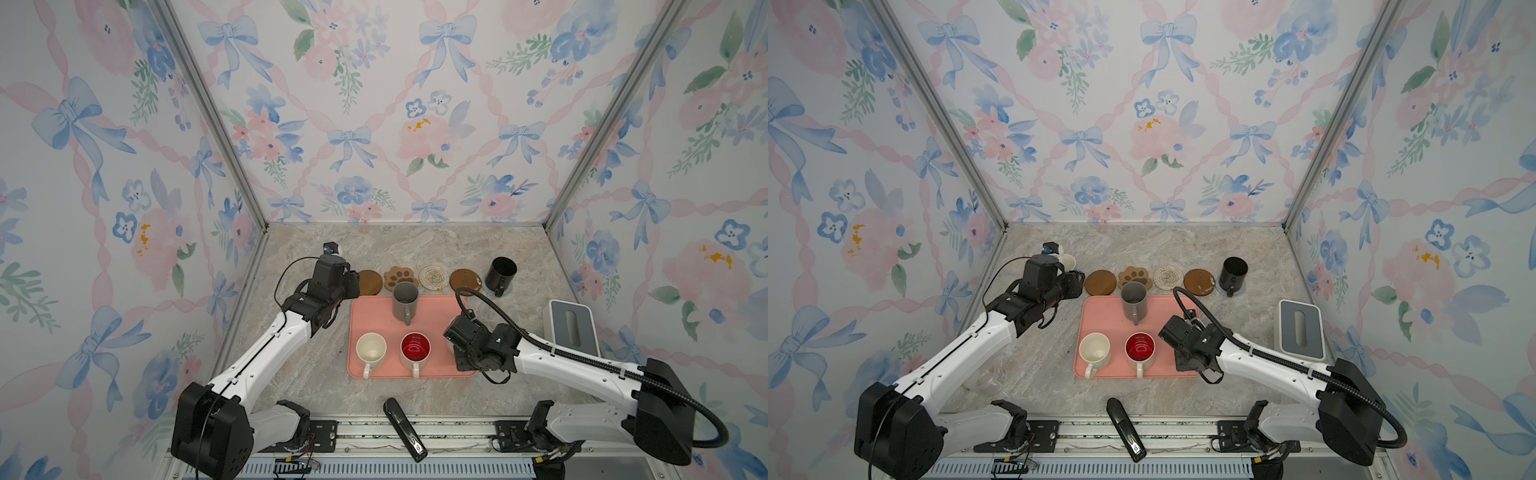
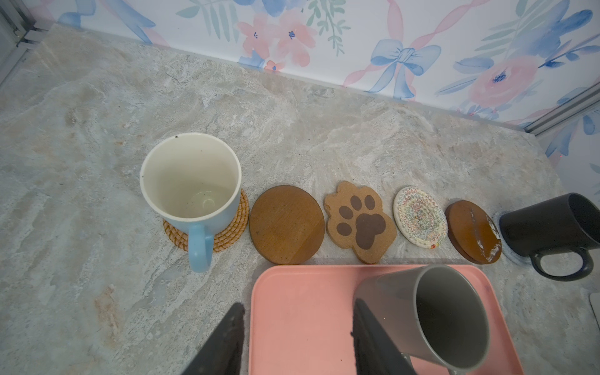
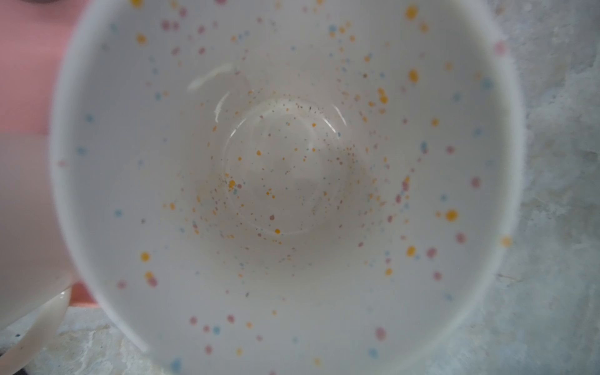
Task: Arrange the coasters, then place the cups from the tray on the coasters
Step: 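Lift the speckled mug and carry it toward the scratched brown coaster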
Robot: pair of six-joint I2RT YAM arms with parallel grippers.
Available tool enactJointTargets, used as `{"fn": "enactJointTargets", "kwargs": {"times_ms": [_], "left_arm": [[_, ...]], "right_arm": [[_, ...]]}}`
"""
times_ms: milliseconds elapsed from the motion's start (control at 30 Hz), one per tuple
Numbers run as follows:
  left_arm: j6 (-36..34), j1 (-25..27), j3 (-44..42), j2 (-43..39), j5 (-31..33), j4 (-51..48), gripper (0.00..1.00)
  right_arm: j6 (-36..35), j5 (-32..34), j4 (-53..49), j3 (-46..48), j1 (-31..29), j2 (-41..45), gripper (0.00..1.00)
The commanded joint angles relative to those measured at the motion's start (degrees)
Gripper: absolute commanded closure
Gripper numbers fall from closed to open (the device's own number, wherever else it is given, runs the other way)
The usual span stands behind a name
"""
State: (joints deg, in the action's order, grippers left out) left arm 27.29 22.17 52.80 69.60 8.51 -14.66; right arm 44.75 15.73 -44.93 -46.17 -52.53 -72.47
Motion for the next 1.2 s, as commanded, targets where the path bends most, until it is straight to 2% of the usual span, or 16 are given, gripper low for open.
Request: {"fn": "enactJointTargets", "kwargs": {"times_ms": [0, 433, 1167], "left_arm": [[0.3, 0.3, 0.1, 0.0, 0.7, 0.3, 0.50], [0.4, 0.3, -0.7, -1.2, 1.3, 0.2, 0.50], [1.0, 0.4, -0.7, -2.5, 0.3, 0.3, 0.51]], "right_arm": [[-2.0, 3.4, 3.7, -3.2, 1.6, -0.2, 1.00], [-8.2, 2.3, 6.4, -7.3, 8.1, -3.0, 1.00], [-20.4, -1.6, 12.1, -21.4, 22.4, -16.0, 1.00]]}}
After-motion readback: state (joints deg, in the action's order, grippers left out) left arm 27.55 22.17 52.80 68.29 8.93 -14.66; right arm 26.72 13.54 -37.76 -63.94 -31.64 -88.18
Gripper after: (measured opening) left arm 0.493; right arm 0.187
